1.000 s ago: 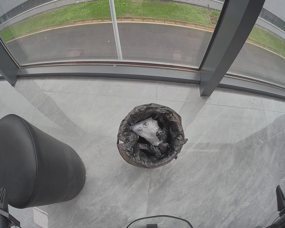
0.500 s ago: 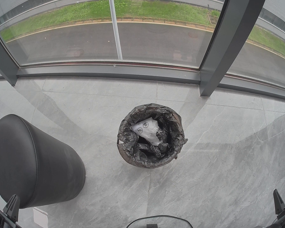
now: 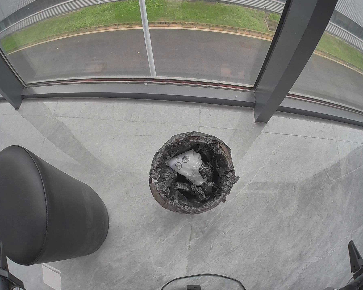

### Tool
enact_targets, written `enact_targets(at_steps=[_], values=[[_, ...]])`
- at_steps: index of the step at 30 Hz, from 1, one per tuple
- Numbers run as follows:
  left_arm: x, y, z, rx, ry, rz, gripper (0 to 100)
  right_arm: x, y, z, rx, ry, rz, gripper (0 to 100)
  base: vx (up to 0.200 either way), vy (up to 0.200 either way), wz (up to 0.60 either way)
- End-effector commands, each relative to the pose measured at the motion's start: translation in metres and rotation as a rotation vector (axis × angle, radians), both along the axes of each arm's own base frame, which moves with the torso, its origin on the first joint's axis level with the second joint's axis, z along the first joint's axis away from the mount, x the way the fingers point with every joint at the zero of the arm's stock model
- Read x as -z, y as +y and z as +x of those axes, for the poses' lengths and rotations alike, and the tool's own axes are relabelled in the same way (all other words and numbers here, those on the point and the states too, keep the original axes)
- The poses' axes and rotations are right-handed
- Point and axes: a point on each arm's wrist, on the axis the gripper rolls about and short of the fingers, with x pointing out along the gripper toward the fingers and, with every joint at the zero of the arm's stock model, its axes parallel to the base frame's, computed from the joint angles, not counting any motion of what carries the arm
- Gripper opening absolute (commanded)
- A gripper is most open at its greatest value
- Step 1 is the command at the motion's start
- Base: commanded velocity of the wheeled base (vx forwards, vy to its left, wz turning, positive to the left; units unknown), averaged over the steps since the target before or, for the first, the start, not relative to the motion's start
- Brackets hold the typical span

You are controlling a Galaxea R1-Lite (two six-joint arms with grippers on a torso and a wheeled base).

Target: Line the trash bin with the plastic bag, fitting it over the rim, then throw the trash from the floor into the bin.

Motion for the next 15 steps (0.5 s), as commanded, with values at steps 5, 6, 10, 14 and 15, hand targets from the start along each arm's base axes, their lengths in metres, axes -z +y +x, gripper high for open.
enact_targets(at_steps=[5, 6, 10, 14, 15], values=[[0.0036, -0.0059, -0.0024, 0.271, -0.037, -0.139, 0, 0.0042, 0.0, 0.0002, -0.002, 0.003, 0.0, 100, 0.0, 0.0, 0.0], [0.0034, -0.0066, -0.0029, 0.304, -0.021, -0.119, 0, 0.0046, 0.0, 0.0003, -0.002, 0.004, -0.002, 100, 0.0, 0.0, 0.0], [0.0046, -0.0082, -0.0032, 0.37, 0.009, -0.032, 0, 0.0042, 0.0, 0.0002, -0.002, 0.003, 0.002, 100, 0.0, 0.0, 0.0], [0.0049, -0.0079, -0.0028, 0.359, 0.005, -0.019, 0, 0.0042, 0.0, 0.0002, -0.002, 0.003, 0.002, 100, 0.0, 0.0, 0.0], [0.0052, -0.0074, -0.0027, 0.336, 0.004, -0.025, 0, 0.0042, 0.0, 0.0002, -0.002, 0.003, 0.002, 100, 0.0, 0.0, 0.0]])
